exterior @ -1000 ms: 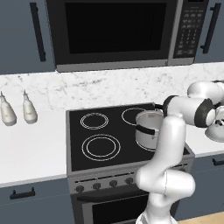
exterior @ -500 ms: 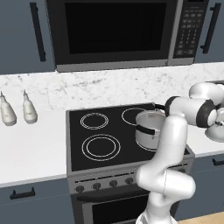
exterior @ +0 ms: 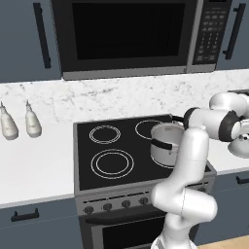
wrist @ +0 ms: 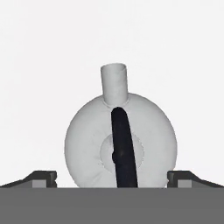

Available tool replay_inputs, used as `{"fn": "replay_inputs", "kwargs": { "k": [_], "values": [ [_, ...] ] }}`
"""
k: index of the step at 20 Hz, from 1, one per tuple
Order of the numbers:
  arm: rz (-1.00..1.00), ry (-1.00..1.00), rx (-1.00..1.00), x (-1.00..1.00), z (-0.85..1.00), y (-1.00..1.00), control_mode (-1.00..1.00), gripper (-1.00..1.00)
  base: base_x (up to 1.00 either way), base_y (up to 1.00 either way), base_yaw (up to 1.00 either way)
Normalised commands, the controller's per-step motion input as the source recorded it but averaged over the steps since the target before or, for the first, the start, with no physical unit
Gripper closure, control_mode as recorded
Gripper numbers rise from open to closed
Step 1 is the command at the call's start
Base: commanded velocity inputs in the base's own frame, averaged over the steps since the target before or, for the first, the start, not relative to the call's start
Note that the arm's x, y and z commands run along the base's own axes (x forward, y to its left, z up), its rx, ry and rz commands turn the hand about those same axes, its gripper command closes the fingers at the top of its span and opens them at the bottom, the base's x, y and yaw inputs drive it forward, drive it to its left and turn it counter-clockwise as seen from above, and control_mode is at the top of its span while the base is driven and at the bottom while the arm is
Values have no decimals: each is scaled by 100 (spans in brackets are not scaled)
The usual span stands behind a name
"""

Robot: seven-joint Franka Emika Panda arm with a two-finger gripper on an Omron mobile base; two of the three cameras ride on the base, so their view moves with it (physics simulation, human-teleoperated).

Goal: Pick the kettle from the counter and place it on a stove burner. Then turn the burner on.

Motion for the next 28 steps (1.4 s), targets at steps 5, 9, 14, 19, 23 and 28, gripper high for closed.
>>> {"fn": "replay_inputs", "kwargs": {
  "k": [5,9,14,19,23,28],
  "values": [
    [0,0,2,3,0,-17,-100,-100,0,0,0],
    [0,0,3,0,-7,-16,-100,-100,0,0,0],
    [0,0,0,0,0,-2,-100,-100,0,0,0],
    [0,0,0,0,0,0,-100,100,0,0,0],
    [0,0,0,0,0,0,-100,100,0,0,0],
    [-1,3,0,0,2,0,-100,100,0,0,0]
  ]
}}
